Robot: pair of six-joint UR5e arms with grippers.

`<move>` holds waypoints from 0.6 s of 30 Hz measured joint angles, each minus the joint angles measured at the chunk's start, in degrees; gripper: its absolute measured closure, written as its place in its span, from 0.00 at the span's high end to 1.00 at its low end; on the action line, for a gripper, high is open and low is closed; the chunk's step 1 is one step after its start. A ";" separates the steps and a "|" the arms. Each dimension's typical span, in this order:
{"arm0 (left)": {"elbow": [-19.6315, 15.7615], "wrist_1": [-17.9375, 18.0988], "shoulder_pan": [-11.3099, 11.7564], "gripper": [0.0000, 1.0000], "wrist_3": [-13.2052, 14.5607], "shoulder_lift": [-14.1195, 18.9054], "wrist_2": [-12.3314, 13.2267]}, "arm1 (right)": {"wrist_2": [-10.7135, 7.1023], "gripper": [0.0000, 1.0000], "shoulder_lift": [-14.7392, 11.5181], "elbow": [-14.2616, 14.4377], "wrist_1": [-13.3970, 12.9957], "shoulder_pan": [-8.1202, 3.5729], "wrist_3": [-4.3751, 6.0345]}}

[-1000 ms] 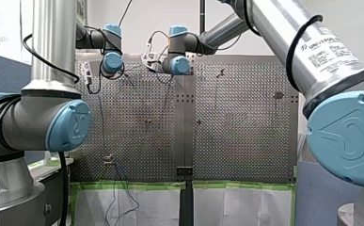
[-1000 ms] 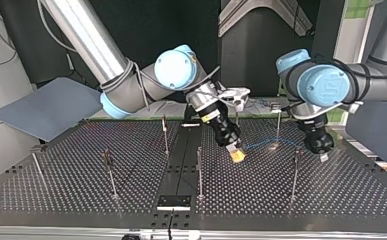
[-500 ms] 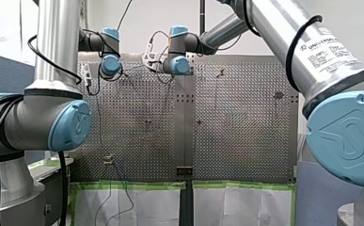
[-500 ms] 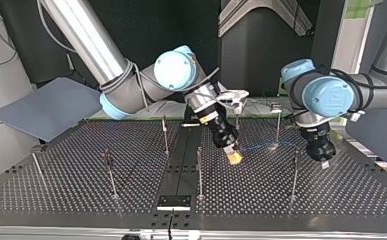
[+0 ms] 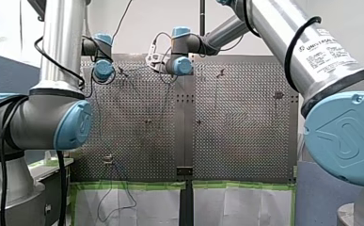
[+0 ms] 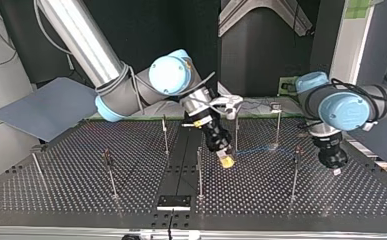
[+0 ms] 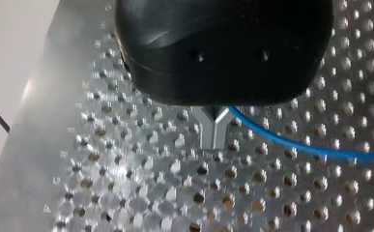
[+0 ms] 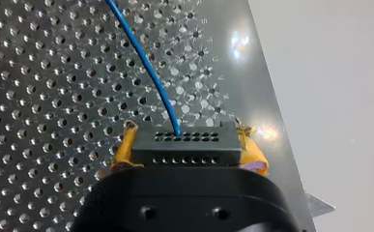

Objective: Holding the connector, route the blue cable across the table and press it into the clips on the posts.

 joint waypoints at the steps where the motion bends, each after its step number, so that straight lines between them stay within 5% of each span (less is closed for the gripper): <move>1: 0.24 0.01 0.40 0.00 0.33 -0.19 0.41 | 0.05 0.00 0.00 0.00 0.00 -0.08 -0.01; 18: 1.78 -0.11 3.04 0.00 2.91 -3.39 9.10 | 0.16 0.00 0.13 -0.01 0.02 -0.72 -0.22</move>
